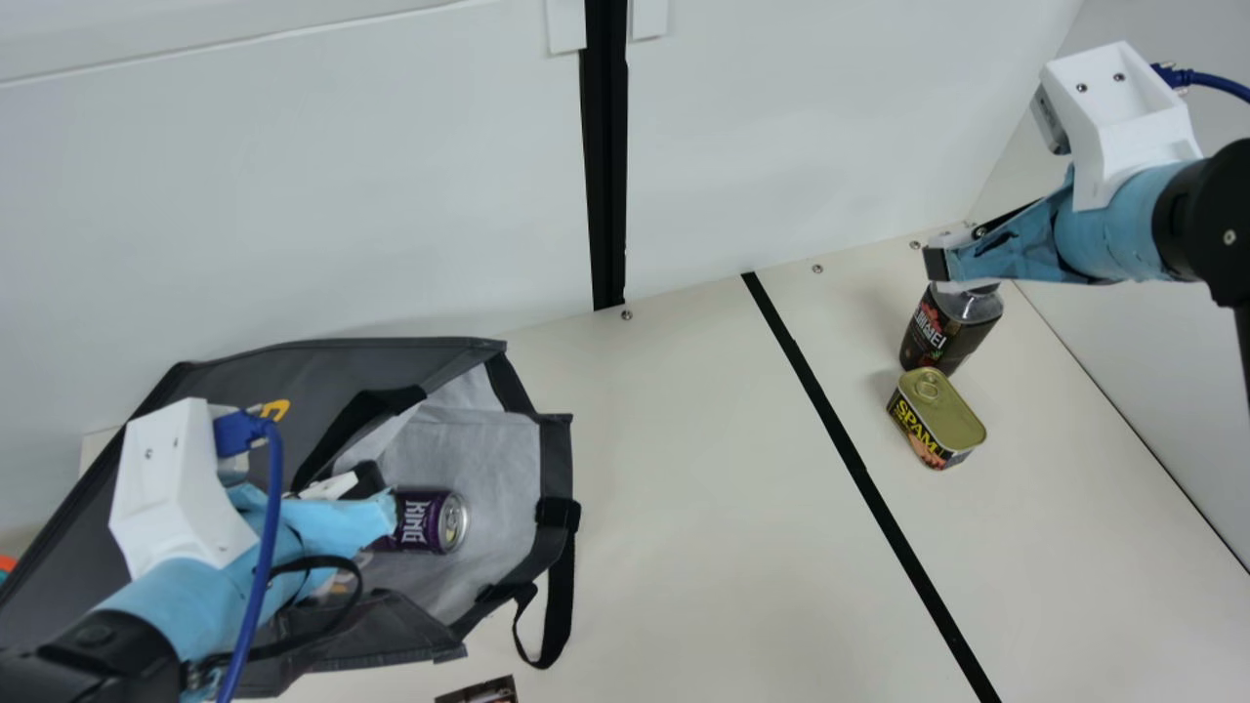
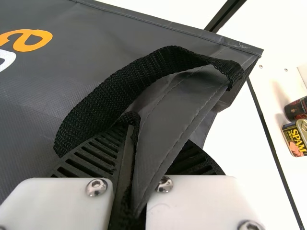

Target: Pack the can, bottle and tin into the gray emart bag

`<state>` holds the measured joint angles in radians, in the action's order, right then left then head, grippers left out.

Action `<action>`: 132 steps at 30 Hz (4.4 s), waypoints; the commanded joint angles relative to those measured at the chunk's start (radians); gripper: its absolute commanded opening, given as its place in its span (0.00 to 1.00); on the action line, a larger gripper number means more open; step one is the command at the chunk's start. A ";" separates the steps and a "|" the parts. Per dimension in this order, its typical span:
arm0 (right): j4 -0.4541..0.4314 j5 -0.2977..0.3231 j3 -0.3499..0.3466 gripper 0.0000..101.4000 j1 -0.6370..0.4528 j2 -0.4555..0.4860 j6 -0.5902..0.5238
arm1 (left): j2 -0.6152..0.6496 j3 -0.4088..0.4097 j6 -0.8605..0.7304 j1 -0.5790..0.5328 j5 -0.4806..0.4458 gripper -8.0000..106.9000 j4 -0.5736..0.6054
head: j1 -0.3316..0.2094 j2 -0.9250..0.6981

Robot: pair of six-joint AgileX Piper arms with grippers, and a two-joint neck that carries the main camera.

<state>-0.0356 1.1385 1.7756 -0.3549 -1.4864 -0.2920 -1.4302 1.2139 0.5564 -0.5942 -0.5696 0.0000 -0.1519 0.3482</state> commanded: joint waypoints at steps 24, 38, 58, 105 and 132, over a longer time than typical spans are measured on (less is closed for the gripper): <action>0.052 0.007 0.129 0.90 -0.051 -0.195 -0.018 | 0.000 0.000 0.000 0.000 0.000 0.16 0.000 | -0.023 0.001; 0.083 0.024 0.206 0.90 -0.082 -0.298 -0.024 | 0.000 0.000 0.000 0.000 0.000 0.16 0.000 | -0.023 0.001; 0.120 0.048 0.299 0.90 -0.136 -0.429 -0.051 | 0.000 0.000 0.000 0.000 0.000 0.16 0.000 | -0.023 0.001; 0.129 0.073 0.386 0.90 -0.168 -0.617 -0.056 | 0.000 0.000 0.000 0.000 0.000 0.16 0.000 | -0.023 0.001; 0.132 0.081 0.385 0.24 -0.160 -0.646 -0.039 | 0.000 0.000 0.000 0.000 0.000 0.16 0.000 | -0.023 0.001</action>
<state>0.0959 1.2184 2.1621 -0.5158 -2.1324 -0.3308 -1.4302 1.2139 0.5564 -0.5942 -0.5696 0.0000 -0.1519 0.3467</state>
